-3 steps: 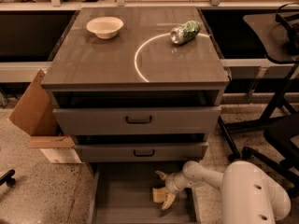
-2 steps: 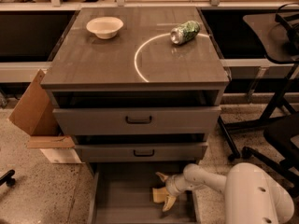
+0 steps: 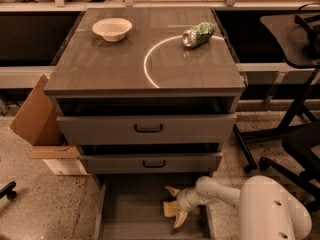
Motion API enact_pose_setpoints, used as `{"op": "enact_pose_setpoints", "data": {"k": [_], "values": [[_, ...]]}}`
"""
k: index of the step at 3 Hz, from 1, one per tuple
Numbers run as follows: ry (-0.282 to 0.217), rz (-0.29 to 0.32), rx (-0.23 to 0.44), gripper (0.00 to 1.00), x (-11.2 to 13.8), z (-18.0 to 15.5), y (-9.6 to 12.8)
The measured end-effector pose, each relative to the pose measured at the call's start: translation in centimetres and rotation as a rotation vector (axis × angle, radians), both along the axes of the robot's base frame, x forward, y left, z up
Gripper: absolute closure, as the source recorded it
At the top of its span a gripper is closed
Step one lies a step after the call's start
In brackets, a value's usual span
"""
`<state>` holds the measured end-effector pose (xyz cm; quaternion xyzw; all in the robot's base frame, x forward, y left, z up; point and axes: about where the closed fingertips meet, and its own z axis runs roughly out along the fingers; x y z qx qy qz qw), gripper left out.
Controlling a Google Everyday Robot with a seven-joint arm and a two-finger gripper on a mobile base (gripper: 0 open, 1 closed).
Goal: Pick sponge from bottom drawer and place on counter
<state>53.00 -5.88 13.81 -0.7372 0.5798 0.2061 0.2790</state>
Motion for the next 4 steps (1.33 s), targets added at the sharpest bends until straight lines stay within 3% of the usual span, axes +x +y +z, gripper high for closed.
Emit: {"op": "enact_pose_setpoints", "data": {"k": [1,2,4], "values": [[0.020,0.004,0.005,0.00,-0.2,-0.4,0.0],[0.040,0.010,-0.001,0.16,-0.3,-1.3,0.1],[0.081,0.019,-0.038,0.63,-0.6,-3.2,0.1]]}}
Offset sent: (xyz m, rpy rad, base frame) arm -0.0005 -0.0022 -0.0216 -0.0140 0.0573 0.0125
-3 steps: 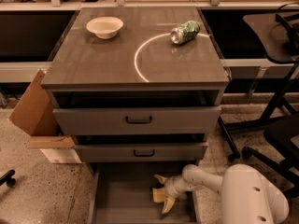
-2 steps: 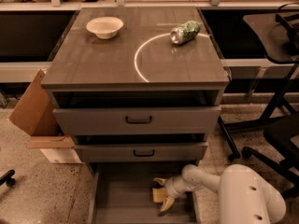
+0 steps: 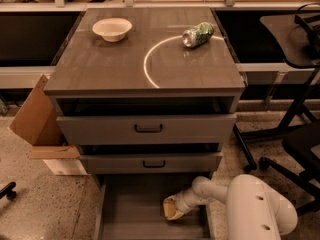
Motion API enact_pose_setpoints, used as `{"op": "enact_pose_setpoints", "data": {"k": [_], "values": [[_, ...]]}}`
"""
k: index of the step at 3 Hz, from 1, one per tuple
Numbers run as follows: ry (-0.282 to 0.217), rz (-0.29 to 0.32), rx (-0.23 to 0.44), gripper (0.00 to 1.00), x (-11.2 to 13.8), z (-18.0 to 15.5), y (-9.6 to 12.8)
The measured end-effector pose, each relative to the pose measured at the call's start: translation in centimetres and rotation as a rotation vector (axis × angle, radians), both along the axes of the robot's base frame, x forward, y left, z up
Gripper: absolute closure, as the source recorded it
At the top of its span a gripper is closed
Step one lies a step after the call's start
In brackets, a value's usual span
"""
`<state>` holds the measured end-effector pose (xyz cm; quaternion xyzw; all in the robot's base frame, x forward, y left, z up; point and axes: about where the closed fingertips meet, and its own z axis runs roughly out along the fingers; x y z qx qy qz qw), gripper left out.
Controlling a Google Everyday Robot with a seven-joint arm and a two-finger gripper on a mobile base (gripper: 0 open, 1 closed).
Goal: Pick sponge from bottom drawer and place on counter
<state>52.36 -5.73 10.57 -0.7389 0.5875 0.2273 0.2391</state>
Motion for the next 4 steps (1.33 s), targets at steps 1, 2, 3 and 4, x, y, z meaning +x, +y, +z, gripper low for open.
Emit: {"op": "enact_pose_setpoints", "data": {"k": [1,2,3,4], "values": [[-0.062,-0.006,0.001,0.86,0.9,2.3,-0.6],[-0.153,-0.004,0.040,1.00,0.6,7.4,-1.8],[-0.233,-0.009,0.085,1.00,-0.2,13.9,-2.9],[-0.291,0.007,0.115,1.00,-1.5,20.5,-3.8]]}}
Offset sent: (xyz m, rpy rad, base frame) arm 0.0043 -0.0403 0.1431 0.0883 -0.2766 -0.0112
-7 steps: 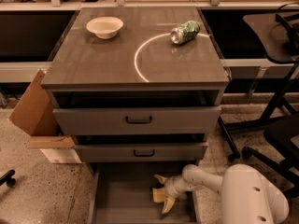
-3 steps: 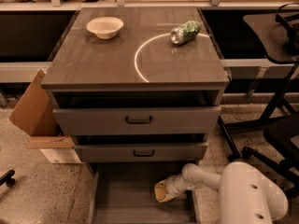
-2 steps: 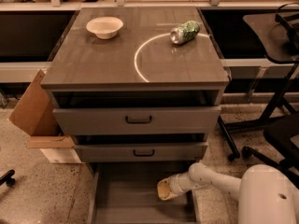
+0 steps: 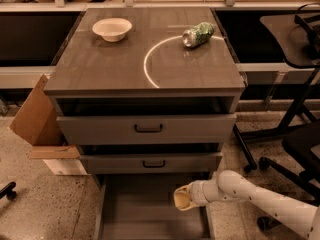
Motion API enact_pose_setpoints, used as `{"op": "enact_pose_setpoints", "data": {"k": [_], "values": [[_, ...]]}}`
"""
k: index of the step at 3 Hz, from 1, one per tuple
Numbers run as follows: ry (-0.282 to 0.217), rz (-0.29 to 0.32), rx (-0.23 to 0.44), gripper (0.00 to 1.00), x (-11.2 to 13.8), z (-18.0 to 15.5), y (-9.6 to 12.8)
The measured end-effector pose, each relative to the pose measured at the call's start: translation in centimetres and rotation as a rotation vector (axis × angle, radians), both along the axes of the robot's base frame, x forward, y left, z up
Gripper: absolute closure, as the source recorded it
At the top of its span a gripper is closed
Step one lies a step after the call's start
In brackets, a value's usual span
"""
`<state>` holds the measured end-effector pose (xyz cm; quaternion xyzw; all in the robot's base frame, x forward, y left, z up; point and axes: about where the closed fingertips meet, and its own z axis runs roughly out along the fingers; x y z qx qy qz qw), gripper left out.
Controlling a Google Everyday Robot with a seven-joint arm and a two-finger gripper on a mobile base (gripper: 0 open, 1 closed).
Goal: Pick sponge from bottom drawer and place on counter
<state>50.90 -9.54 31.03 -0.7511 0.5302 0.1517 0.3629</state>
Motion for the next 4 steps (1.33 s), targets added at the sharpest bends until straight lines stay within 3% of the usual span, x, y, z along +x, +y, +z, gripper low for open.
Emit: {"op": "enact_pose_setpoints", "data": {"k": [1,2,3,4], "values": [[0.000,0.002,-0.001,1.00,0.1,0.0,0.0],[-0.051,0.064,-0.020,1.00,-1.5,3.6,0.8],[-0.158,0.164,-0.050,1.00,-4.3,10.2,1.8],[-0.252,0.251,-0.035,1.00,-6.1,16.5,2.4]]}}
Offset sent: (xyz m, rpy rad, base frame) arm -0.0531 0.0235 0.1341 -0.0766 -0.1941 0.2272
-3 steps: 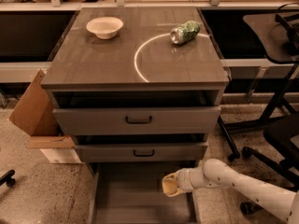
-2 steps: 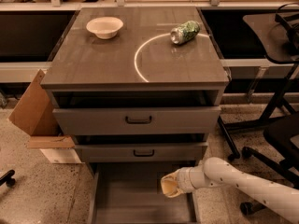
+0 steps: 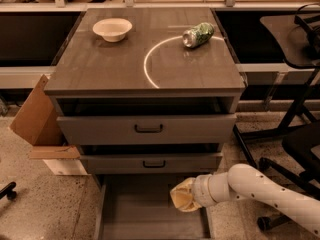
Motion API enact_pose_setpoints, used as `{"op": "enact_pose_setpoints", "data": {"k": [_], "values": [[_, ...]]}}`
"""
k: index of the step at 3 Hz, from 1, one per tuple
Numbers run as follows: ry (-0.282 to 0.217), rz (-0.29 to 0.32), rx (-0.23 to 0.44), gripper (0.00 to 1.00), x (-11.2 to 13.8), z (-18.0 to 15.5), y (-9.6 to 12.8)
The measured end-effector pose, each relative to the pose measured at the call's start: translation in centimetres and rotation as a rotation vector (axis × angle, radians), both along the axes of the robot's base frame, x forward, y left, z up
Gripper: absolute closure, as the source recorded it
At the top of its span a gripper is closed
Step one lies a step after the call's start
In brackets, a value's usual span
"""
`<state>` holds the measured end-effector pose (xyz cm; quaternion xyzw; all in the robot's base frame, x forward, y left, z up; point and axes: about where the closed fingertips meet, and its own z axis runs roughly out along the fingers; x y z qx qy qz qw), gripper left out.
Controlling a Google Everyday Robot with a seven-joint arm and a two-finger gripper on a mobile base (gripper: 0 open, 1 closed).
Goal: Pick sponge from bottom drawer and place on counter
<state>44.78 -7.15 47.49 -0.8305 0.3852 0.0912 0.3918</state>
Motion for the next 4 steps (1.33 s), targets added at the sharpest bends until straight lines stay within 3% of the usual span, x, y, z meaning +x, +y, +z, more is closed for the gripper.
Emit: {"op": "enact_pose_setpoints", "data": {"k": [1,2,3,4], "values": [[-0.001,0.001,0.001,1.00,0.0,0.0,0.0],[0.022,0.015,0.055,1.00,0.2,1.2,0.5],[0.038,0.042,0.156,1.00,-0.8,8.1,1.7],[0.031,0.057,0.189,1.00,-1.9,12.8,2.6]]}}
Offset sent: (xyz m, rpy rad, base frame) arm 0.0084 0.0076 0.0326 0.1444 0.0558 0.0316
